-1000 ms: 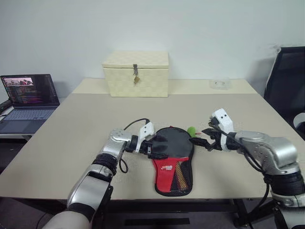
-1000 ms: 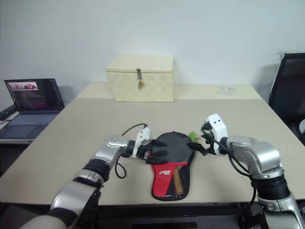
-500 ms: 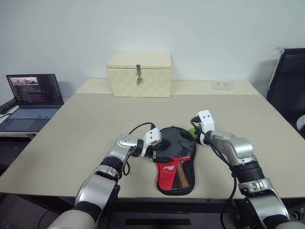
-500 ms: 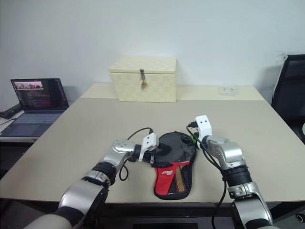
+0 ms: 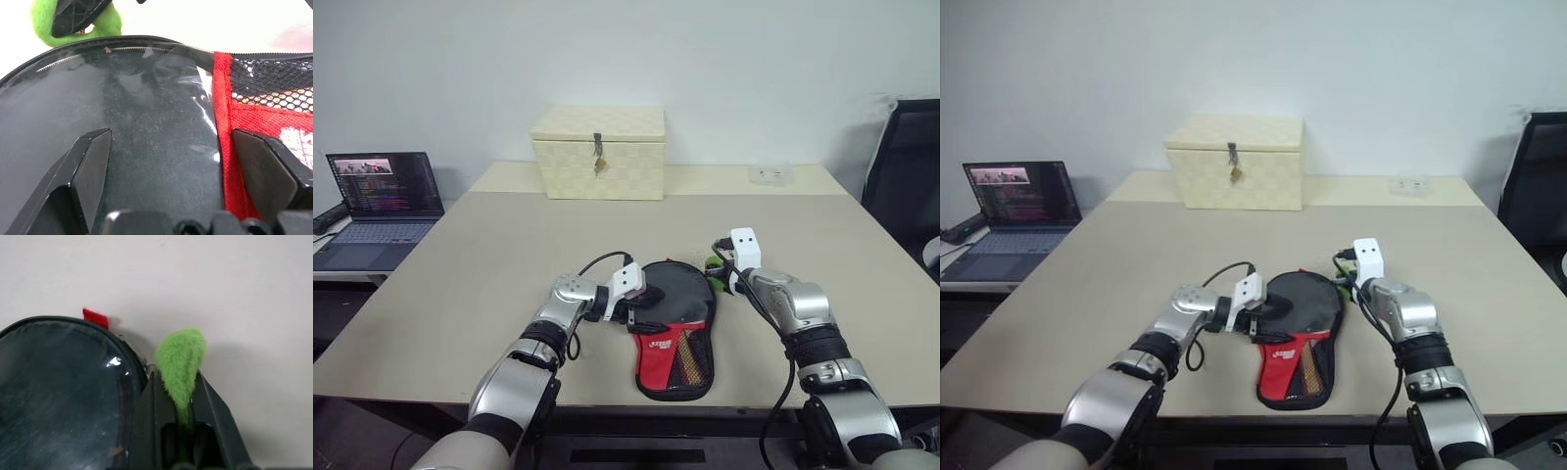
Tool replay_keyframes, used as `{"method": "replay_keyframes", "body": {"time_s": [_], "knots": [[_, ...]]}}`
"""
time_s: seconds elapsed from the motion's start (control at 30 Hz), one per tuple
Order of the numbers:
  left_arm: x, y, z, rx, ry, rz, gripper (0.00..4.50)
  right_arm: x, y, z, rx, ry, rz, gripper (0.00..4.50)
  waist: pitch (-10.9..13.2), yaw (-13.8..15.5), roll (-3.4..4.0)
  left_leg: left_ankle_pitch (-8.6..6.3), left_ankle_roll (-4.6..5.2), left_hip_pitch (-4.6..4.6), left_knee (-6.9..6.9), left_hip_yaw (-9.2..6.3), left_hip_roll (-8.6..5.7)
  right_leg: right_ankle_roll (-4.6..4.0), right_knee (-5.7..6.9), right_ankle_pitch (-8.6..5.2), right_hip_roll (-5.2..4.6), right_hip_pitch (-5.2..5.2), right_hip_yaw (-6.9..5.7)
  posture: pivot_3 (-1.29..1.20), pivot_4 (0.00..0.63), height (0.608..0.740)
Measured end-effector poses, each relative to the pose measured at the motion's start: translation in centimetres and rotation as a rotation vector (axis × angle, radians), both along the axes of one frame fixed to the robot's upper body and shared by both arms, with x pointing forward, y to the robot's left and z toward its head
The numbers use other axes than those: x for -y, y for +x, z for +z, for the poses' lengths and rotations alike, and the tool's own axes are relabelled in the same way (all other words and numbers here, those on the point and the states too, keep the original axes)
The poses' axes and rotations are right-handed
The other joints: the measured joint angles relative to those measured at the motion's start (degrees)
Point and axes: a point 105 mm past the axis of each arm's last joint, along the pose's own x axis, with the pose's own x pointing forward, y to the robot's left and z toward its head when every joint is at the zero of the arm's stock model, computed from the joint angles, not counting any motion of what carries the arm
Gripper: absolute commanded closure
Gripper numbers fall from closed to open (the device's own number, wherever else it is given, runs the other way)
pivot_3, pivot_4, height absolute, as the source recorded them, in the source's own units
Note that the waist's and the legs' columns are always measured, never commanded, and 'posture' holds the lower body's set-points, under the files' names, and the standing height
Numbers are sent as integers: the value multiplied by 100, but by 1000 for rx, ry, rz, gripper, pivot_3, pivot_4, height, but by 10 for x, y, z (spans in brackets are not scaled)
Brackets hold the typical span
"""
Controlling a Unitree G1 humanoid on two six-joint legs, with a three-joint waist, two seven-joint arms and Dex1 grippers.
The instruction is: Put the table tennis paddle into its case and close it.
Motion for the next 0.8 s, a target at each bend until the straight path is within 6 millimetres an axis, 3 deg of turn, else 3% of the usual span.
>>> {"method": "replay_keyframes", "body": {"time_s": [0.27, 0.43, 0.8], "knots": [[7, 0, -2, -6, -6, 2, 247, 33, -25, 10, 12, -78, 4, 4476, -4, 44, 8, 0, 0, -1, 7, -13, -6, 3, -8, -1, -2, 13, -8, 0, 150, 740], [13, 0, -3, -15, -13, 0, 247, 48, -76, 14, -71, -87, 115, 4476, -7, 121, 12, -1, 2, 2, 7, -20, -7, 5, -25, -2, -2, 29, -13, 0, 150, 740], [24, -1, -5, -34, -14, -5, 247, 14, -170, 7, -193, -167, 509, 4476, -10, 177, 15, -2, 2, -1, 15, -31, -17, 40, -63, 2, -8, 52, -20, 0, 150, 740]]}}
